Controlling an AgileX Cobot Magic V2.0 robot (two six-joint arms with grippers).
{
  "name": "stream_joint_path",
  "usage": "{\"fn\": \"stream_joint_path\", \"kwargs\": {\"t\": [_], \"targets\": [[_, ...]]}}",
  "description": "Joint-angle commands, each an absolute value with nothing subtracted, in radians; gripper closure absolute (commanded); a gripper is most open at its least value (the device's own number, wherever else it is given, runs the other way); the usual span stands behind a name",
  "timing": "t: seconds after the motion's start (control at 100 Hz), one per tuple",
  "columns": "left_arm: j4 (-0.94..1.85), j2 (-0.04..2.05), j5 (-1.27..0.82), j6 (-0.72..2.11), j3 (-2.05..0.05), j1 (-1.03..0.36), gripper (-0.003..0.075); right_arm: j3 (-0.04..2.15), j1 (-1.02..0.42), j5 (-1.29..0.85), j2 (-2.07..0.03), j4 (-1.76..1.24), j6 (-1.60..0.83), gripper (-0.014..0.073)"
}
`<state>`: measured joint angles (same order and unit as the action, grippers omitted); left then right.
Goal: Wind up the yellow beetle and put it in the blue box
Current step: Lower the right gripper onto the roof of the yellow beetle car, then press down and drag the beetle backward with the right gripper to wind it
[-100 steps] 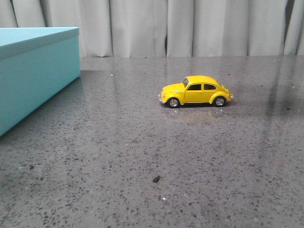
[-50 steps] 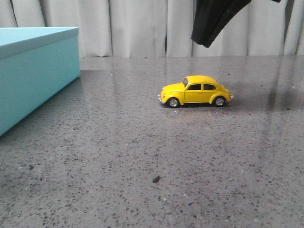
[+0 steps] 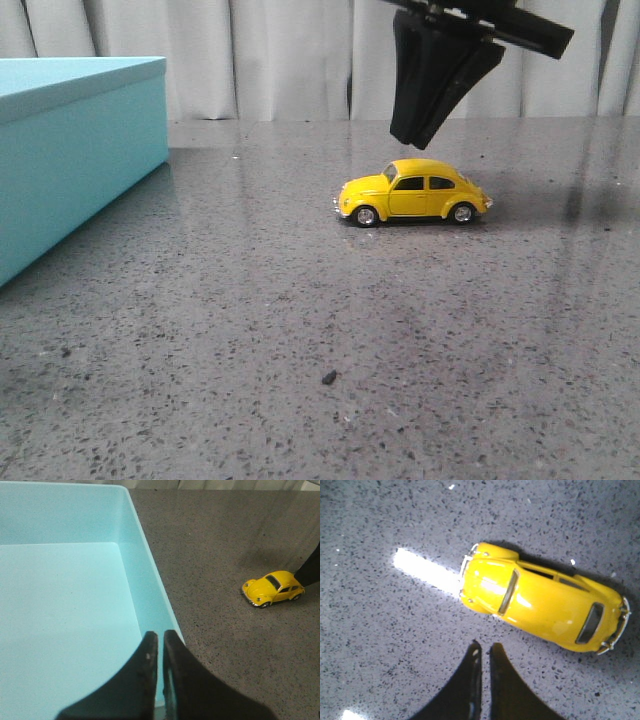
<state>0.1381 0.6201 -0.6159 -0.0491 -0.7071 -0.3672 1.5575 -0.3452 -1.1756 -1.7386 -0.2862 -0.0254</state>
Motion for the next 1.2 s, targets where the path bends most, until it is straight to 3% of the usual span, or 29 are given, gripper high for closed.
{"fn": "stream_joint_path", "kwargs": {"t": [0.0,1.19], "targets": [[0.143,0.627,-0.549,-0.051,-0.741,-0.376,0.0739,1.59,-0.343,-1.141,-1.71,-0.284,-0.032,0.0638],[0.143,0.627,-0.55,-0.051,-0.741,-0.376,0.0739,1.59,-0.343,-1.125,-1.735,-0.232,-0.025,0.0638]]}}
